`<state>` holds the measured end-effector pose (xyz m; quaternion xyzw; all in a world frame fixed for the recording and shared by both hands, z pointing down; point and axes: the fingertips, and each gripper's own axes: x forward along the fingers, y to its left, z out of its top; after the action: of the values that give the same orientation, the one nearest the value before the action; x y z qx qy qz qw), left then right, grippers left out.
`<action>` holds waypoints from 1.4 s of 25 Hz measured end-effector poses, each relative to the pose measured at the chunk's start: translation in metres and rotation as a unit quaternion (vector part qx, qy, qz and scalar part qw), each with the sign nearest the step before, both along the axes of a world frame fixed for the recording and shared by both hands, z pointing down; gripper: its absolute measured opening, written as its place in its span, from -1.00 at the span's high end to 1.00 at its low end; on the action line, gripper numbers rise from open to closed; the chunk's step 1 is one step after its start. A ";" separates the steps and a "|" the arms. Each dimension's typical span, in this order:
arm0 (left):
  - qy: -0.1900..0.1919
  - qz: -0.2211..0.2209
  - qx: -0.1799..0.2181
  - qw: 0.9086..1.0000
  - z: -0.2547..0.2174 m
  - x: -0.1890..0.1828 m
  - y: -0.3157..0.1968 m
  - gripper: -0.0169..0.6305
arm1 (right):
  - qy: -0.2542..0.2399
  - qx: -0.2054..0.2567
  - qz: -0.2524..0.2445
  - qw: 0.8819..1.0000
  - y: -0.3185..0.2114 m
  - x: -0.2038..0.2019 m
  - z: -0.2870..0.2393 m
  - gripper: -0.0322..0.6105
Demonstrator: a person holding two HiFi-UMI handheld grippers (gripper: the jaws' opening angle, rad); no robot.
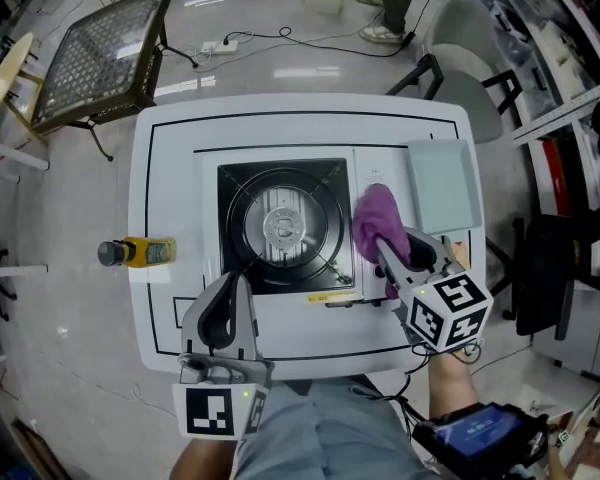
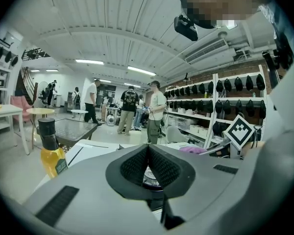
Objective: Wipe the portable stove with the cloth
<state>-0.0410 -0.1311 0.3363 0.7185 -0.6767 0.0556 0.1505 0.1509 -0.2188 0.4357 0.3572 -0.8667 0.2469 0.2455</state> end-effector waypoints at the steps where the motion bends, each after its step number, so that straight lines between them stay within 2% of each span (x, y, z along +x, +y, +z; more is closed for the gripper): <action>1: 0.001 -0.001 -0.001 1.000 0.002 -0.001 -0.001 0.89 | 0.000 0.000 0.000 1.000 -0.003 -0.001 0.001 0.49; 35: 0.015 -0.038 -0.029 0.999 0.034 -0.050 -0.034 0.89 | 0.009 0.018 -0.001 1.000 -0.108 -0.029 0.007 0.48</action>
<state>-0.0911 -0.1650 0.3704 0.6883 -0.6993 0.0584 0.1838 0.1217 -0.3267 0.4424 0.3628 -0.8691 0.2276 0.2475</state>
